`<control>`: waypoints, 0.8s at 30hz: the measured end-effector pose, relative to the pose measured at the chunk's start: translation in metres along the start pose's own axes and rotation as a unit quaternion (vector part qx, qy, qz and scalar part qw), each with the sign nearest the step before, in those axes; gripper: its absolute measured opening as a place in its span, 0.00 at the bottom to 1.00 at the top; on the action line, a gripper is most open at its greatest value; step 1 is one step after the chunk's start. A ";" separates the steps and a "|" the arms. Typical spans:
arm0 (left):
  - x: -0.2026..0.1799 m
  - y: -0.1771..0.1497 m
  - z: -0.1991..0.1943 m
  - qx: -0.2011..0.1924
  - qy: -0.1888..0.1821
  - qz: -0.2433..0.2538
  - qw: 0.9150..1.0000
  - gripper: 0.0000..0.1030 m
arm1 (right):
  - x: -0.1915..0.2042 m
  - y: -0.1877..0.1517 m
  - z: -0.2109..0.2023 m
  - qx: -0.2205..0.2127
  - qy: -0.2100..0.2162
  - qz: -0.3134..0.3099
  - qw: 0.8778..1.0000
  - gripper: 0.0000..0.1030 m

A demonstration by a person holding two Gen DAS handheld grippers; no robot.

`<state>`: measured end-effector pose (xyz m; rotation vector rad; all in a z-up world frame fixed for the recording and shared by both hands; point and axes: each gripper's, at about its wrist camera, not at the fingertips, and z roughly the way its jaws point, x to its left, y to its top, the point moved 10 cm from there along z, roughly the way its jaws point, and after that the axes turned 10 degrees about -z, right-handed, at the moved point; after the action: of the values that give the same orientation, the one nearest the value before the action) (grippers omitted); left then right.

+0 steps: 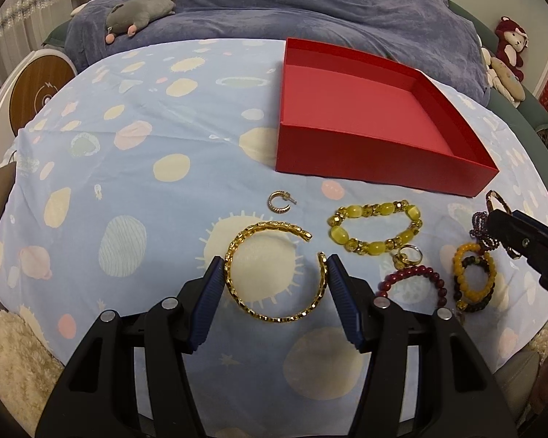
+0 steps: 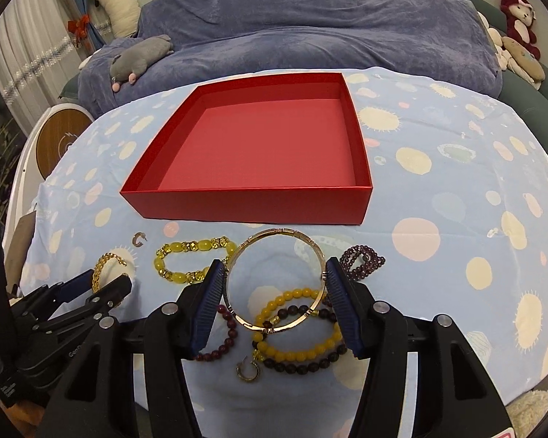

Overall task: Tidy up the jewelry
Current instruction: 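Carry both bangles into the red box and open both tools to release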

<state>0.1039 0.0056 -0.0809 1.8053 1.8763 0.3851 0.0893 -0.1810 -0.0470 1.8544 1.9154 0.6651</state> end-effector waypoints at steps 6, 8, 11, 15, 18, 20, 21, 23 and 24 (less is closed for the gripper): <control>-0.008 0.010 -0.018 -0.012 -0.004 0.005 1.000 0.53 | -0.005 -0.008 -0.023 -0.007 -0.010 0.000 1.000 0.53; -0.008 0.015 -0.024 -0.014 -0.003 0.007 1.000 0.53 | -0.009 -0.010 -0.028 -0.006 -0.016 -0.001 1.000 0.53; -0.010 0.026 -0.033 -0.019 -0.009 0.005 1.000 0.53 | -0.017 -0.007 -0.035 -0.011 -0.017 0.005 1.000 0.53; -0.021 0.059 -0.044 -0.039 -0.019 0.017 0.999 0.53 | -0.028 0.017 -0.038 -0.026 -0.017 0.005 1.000 0.53; -0.039 0.094 -0.043 -0.053 -0.033 0.032 0.998 0.53 | -0.034 0.048 -0.031 -0.037 -0.012 -0.004 0.999 0.53; -0.055 0.120 -0.037 -0.059 -0.044 0.043 0.996 0.53 | -0.038 0.072 -0.021 -0.041 -0.002 -0.004 0.999 0.53; -0.064 0.132 -0.031 -0.057 -0.052 0.050 0.996 0.53 | -0.040 0.086 -0.014 -0.043 0.001 -0.005 0.999 0.53; -0.079 0.156 -0.015 -0.054 -0.059 0.058 0.995 0.53 | -0.044 0.111 0.001 -0.045 0.000 -0.008 0.999 0.53; -0.087 0.166 -0.005 -0.052 -0.063 0.064 0.995 0.53 | -0.046 0.123 0.011 -0.045 -0.001 -0.011 0.999 0.53</control>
<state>0.2402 -0.0668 0.0253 1.8398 1.6305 0.3964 0.1978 -0.2252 0.0140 1.7761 1.8695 0.7297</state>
